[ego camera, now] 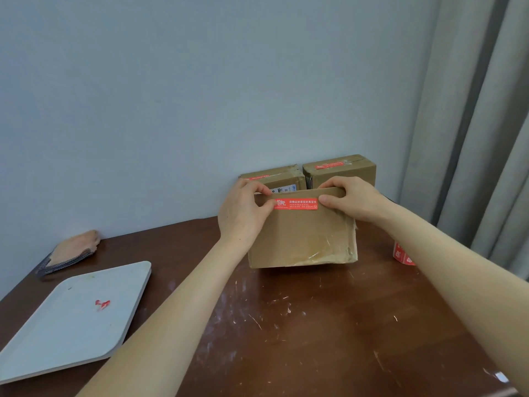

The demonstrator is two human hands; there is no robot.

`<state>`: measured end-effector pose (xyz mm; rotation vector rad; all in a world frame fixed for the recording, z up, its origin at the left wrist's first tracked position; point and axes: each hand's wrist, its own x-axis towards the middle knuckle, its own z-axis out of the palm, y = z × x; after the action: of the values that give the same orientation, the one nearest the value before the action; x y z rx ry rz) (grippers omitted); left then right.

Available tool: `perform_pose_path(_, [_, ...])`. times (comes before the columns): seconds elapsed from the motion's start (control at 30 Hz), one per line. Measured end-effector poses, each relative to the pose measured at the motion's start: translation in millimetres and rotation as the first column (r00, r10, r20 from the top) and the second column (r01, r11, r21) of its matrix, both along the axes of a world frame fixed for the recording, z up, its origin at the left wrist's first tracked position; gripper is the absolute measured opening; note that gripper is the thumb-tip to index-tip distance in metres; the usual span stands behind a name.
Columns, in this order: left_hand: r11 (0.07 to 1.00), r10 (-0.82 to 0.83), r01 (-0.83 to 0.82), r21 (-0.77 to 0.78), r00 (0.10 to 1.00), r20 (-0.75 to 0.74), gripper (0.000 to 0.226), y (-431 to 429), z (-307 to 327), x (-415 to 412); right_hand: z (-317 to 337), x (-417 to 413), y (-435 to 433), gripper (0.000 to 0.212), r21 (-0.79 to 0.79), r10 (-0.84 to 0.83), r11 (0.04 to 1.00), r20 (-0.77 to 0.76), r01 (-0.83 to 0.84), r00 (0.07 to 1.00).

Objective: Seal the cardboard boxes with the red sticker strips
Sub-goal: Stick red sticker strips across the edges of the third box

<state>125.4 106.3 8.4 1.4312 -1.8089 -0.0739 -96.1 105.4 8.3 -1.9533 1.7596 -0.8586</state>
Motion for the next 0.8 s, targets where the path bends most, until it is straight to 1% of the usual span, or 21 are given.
perform_pose_path(0.13, [0.996, -0.025, 0.023, -0.092, 1.000, -0.013, 0.016, 2.6, -10.6, 0.9, -0.6, -0.3, -0.3, 0.021, 0.002, 0.001, 1.000, 0.003, -0.001, 1.000])
perform_pose_path(0.3, [0.992, -0.043, 0.038, -0.118, 0.998, -0.041, 0.016, 4.0, -14.1, 0.0, -0.3, -0.4, -0.6, 0.017, -0.001, 0.006, 1.000, 0.010, -0.006, 1.000])
perform_pose_path(0.47, [0.994, -0.027, 0.023, -0.104, 0.999, -0.038, 0.010, 4.3, -8.5, -1.9, 0.6, 0.5, 0.0, 0.017, -0.002, 0.004, 1.000, 0.009, -0.004, 1.000])
perform_pose_path(0.57, [0.997, 0.004, -0.004, -0.083, 1.000, 0.005, 0.010, 3.8, -5.7, -2.6, 1.0, 1.7, 0.6, 0.021, -0.002, 0.004, 1.000, 0.004, -0.003, 1.000])
perform_pose_path(0.8, [0.999, 0.039, -0.039, 0.002, 0.999, 0.011, 0.007, 3.7, -1.2, -8.7, 0.8, 1.7, 2.1, 0.025, -0.003, -0.003, 1.000, 0.007, 0.003, 1.000])
